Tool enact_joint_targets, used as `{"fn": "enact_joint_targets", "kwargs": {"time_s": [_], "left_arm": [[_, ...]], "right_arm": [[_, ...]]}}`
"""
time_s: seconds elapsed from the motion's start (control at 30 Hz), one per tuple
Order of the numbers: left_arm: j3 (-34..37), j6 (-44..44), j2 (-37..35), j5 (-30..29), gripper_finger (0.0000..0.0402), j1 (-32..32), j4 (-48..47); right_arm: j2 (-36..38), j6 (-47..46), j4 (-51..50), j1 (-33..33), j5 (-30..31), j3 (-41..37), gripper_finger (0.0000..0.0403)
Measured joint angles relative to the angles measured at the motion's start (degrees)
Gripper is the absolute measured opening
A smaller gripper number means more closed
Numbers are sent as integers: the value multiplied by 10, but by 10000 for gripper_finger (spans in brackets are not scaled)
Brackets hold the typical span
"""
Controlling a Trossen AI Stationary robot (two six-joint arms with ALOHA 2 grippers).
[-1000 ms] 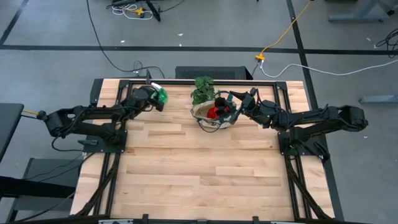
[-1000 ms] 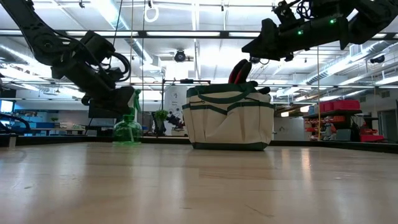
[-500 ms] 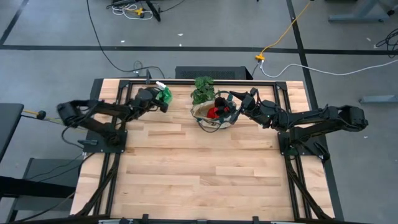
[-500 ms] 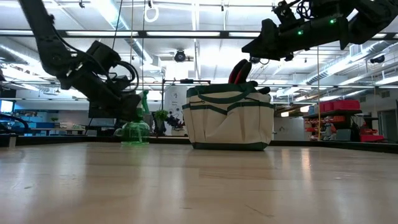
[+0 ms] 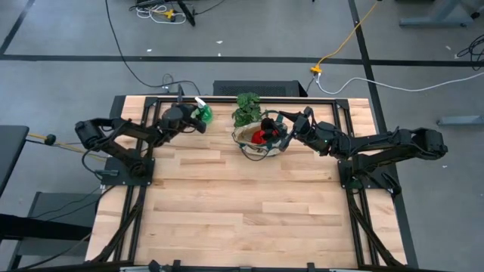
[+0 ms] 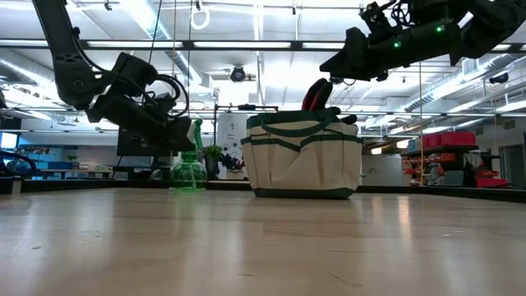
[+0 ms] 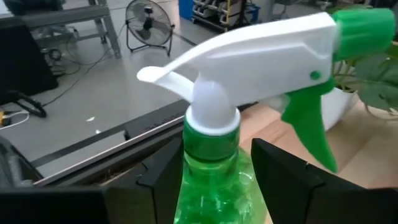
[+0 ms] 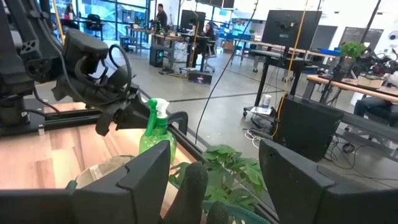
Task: Pick & Place Garden tools in Gardening bag
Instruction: Put the green spray bottle into the green gardening bag
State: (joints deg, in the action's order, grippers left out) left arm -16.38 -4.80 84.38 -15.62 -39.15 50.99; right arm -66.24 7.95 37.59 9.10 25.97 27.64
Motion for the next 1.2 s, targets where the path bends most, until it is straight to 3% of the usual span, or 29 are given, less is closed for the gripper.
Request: {"fn": "enact_joint_targets", "kwargs": {"time_s": [0.5,1.2], "left_arm": [[0,15,0,65,195,-25,11],[0,85,0,52,195,-25,11]], "right_arm": [[0,0,1,0,0,0,247],[0,-4,6,0,0,0,247]]}}
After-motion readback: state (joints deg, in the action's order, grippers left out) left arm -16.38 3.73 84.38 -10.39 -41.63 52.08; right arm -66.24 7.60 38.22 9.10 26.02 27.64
